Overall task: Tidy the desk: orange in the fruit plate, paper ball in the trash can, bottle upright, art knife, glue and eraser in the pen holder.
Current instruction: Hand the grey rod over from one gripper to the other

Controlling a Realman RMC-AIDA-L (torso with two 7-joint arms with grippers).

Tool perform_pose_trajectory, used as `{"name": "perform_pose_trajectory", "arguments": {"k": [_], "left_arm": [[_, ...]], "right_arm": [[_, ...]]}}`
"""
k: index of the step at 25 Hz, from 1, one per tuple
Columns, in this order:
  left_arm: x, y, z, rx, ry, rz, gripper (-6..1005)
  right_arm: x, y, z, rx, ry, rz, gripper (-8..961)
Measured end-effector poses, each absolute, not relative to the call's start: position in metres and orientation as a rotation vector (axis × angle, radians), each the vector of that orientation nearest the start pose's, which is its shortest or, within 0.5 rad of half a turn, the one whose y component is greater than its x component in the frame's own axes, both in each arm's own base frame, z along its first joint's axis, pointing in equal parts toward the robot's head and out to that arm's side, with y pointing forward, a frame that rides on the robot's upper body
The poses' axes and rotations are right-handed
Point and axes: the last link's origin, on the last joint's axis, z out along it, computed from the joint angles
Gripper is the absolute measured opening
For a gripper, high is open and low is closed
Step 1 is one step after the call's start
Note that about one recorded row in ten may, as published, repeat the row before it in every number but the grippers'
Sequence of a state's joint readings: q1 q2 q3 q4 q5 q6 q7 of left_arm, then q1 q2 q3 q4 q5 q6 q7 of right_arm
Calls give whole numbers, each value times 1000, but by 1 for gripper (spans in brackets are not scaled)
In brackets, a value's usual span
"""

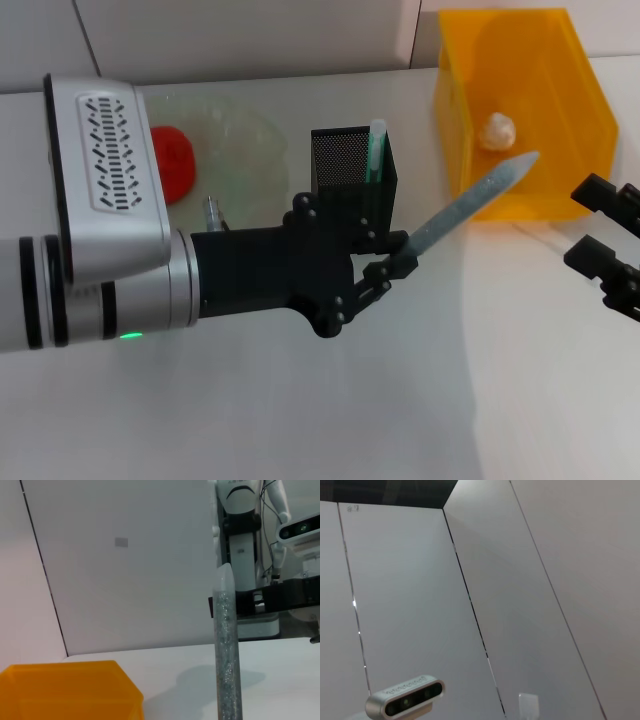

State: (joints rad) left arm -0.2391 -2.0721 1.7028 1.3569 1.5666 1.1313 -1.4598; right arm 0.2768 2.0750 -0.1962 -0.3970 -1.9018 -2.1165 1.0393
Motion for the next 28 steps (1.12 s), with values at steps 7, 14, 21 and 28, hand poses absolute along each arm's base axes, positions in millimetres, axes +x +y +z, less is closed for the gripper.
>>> {"name": "perform_pose_trajectory", "arguments": {"k": [7,14,21,28], "left_arm": [[-135,284,-66,-2886,88,-683,147],[-131,282,-71,-2919,107,-688,147],[-131,282,-70,-2927,96,-693,150],[-131,284,-69,-2925,82,-693,154]], "right_arm": [[287,218,34,-2293,455,1518,784],[277,231,23,-2345,451,1518,785],[272,237,17,-2404,452,1502,742],[271,237,15,-2446,453,1486,681]]}}
